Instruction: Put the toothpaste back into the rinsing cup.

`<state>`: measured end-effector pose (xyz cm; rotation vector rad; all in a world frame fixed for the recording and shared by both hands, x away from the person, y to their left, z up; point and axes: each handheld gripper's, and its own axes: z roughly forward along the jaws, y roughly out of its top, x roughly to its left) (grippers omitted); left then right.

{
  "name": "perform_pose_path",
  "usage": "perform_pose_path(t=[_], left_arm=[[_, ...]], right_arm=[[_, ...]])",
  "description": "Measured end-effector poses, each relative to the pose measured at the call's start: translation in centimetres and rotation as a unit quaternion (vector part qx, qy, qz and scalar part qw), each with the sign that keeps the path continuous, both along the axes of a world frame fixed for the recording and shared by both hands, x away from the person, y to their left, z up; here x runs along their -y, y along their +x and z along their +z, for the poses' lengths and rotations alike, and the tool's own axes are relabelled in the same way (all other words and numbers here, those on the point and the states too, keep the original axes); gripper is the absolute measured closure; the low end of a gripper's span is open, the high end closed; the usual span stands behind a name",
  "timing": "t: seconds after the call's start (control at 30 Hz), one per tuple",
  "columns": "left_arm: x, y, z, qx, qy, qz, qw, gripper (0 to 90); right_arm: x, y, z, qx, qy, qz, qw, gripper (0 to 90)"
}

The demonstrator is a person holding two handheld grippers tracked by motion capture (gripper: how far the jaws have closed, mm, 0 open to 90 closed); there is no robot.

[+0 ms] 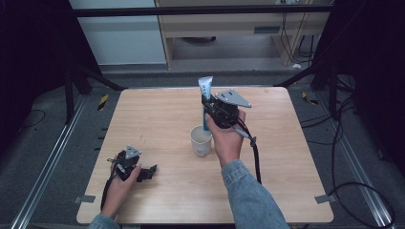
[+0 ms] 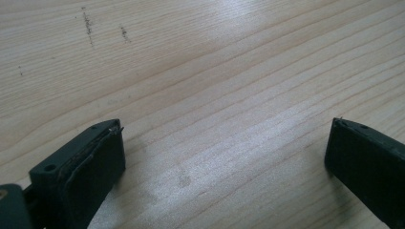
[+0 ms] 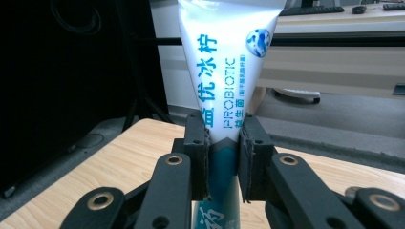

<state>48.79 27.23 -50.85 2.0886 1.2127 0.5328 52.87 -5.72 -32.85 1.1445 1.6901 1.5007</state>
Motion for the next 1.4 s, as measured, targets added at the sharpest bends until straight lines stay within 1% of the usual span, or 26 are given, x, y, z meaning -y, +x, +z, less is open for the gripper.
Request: perform_pose_path(t=[0.2,0.27,0.5,0.63,0.77,0.93,1.03,1.17,1.4], left_arm=[[0.0,0.0,0.0,0.0,0.0,0.0,1.0,0.0],[0.0,0.0,0.0,0.0,0.0,0.0,1.0,0.0],[0.0,0.0,0.0,0.0,-0.001,0.0,1.0,0.0],[0.0,0.0,0.0,0.0,-0.001,0.0,1.0,0.0],[0.0,0.0,0.0,-0.001,0.0,0.0,1.0,0.0],[0.0,0.0,0.0,-0.001,0.0,-0.001,1.0,0.0],[0.0,0.0,0.0,-0.001,0.0,-0.001,1.0,0.0],[0.0,0.0,0.0,-0.001,0.001,-0.001,1.0,0.0],[0.0,0.0,0.0,-0.001,0.001,-0.001,1.0,0.0]], right_arm=[[-0.4,-0.1,-0.1,0.01,0.0,0.002,1.0,76.6],[-0.4,-0.1,-0.1,0.018,0.004,0.001,0.9998,76.6],[-0.4,-0.2,-0.5,0.025,0.008,0.001,0.9996,76.6],[-0.5,-0.2,-0.7,0.032,0.002,0.0,0.9995,76.5],[-0.5,-0.2,-0.9,0.035,0.005,-0.001,0.9994,76.5],[-0.5,-0.4,-1.5,0.045,0.01,0.0,0.9989,76.5],[-0.5,-0.5,-1.8,0.056,0.008,0.002,0.9984,76.6],[-0.5,-0.5,-1.9,0.06,0.01,0.004,0.9982,76.5],[-0.1,-0.6,-2.3,0.058,0.015,0.001,0.9982,76.6]])
